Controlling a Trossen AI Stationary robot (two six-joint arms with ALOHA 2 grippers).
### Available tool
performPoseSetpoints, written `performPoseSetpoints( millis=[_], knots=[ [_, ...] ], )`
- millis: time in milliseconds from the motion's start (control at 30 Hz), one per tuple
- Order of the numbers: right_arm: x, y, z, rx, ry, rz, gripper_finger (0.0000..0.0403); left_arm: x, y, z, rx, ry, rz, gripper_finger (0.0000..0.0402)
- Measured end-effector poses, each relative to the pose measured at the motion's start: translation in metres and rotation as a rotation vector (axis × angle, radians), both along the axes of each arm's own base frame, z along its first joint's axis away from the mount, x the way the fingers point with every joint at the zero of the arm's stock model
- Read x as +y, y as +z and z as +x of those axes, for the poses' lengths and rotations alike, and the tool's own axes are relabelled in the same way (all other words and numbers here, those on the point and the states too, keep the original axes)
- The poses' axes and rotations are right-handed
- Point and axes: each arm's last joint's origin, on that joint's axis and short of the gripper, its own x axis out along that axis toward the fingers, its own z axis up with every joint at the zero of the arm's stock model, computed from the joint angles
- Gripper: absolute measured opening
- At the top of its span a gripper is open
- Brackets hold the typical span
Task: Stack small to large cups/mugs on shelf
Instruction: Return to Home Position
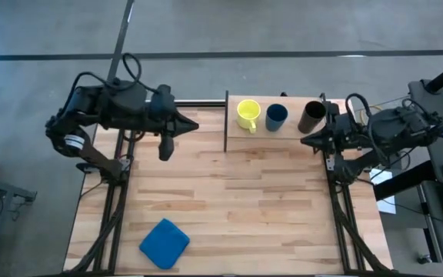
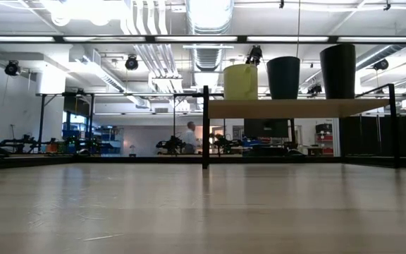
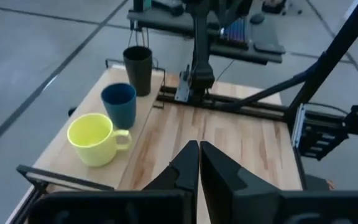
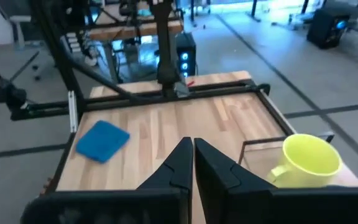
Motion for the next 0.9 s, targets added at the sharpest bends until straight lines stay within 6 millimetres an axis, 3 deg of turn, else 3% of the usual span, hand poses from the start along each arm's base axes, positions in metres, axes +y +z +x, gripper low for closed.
performPoseSetpoints(
  millis=[433, 667, 767, 900],
  knots=[
    [0.004, 0.012, 0.004, -0.199, 0.131, -0.148, 0.0008, 0.000, -0.006, -0.003, 0.032, -0.008, 0.052, 0.0000],
    [0.003, 0.006, 0.001, -0.160, 0.126, -0.166, 0.0008, 0.004, -0.023, -0.030, 0.064, 0.076, 0.024, 0.0000],
    [0.000, 0.002, -0.002, -0.165, 0.076, -0.174, 0.0008, 0.006, -0.031, -0.042, 0.037, 0.107, 0.011, 0.0000],
    [-0.003, -0.008, 0.000, -0.181, -0.056, -0.158, 0.0008, 0.006, -0.041, -0.043, -0.061, 0.115, -0.018, 0.0000]
  ],
)
